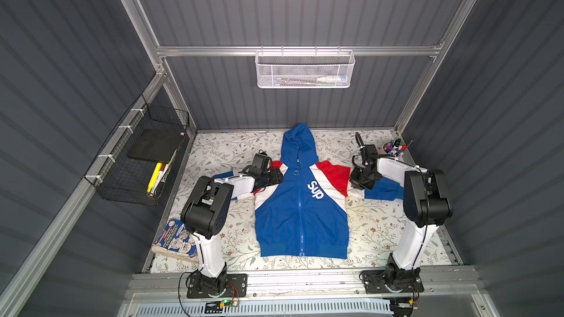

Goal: Unzip the jacket
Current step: Flatten out the jacket at the center of the board.

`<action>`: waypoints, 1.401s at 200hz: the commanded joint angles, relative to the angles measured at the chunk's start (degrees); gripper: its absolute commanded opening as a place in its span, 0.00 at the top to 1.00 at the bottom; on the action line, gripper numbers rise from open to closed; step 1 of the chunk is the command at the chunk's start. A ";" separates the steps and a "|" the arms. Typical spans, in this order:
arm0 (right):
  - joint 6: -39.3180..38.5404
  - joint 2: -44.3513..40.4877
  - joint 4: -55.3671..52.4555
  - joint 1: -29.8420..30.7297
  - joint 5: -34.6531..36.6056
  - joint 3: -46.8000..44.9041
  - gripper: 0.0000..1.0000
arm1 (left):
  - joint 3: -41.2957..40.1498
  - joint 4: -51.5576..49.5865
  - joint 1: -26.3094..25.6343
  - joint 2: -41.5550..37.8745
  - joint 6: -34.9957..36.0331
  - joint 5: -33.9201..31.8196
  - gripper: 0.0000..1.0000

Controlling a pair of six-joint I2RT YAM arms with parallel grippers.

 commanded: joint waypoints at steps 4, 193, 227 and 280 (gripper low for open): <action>-2.32 -2.26 -1.40 0.09 0.53 -0.35 0.80 | 2.04 -6.05 -0.22 -1.12 3.31 0.52 0.19; 3.57 -6.90 16.26 21.65 -3.09 2.06 0.66 | 33.94 -15.18 -0.14 15.83 18.31 20.91 0.26; 3.60 -3.66 14.68 22.66 -2.33 5.74 0.69 | 32.30 -16.87 -0.14 15.95 18.78 19.86 0.33; 5.40 1.37 12.56 22.72 -1.98 11.01 0.78 | 33.90 -17.75 2.23 18.97 17.63 22.38 0.43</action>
